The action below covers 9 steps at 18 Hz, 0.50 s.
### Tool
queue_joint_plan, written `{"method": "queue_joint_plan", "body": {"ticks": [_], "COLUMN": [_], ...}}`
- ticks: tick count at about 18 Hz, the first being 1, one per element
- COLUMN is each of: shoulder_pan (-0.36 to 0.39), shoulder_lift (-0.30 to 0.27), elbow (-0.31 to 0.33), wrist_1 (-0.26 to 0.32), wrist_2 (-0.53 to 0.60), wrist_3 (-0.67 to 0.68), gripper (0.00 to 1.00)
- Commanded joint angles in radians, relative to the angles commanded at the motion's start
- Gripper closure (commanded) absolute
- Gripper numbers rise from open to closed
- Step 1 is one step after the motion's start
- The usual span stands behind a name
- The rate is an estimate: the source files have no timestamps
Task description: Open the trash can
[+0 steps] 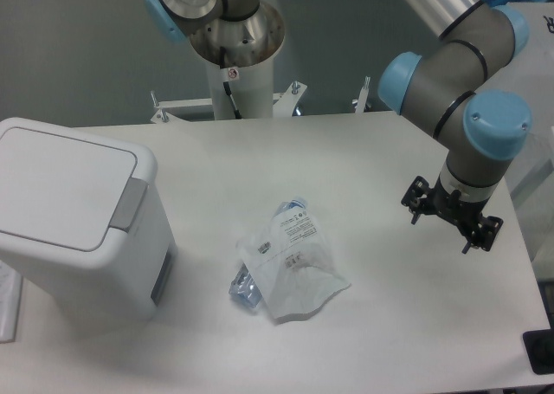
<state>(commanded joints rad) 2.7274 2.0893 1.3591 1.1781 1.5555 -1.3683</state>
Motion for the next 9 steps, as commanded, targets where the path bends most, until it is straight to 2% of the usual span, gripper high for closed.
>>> {"method": "queue_joint_plan", "body": {"ticks": [4, 6, 9], "shoulder_pan": [-0.002, -0.009, -0.024], "shoulder_lift": [-0.005, -0.015, -0.038], "elbow": [-0.011, 0.003, 0.020], "wrist_1": [0.000, -0.005, -0.003], "wrist_2": [-0.009, -0.023, -0.064], "wrist_3": [0.002, 0.005, 0.119], "gripper": [0.00, 0.00, 0.00]}}
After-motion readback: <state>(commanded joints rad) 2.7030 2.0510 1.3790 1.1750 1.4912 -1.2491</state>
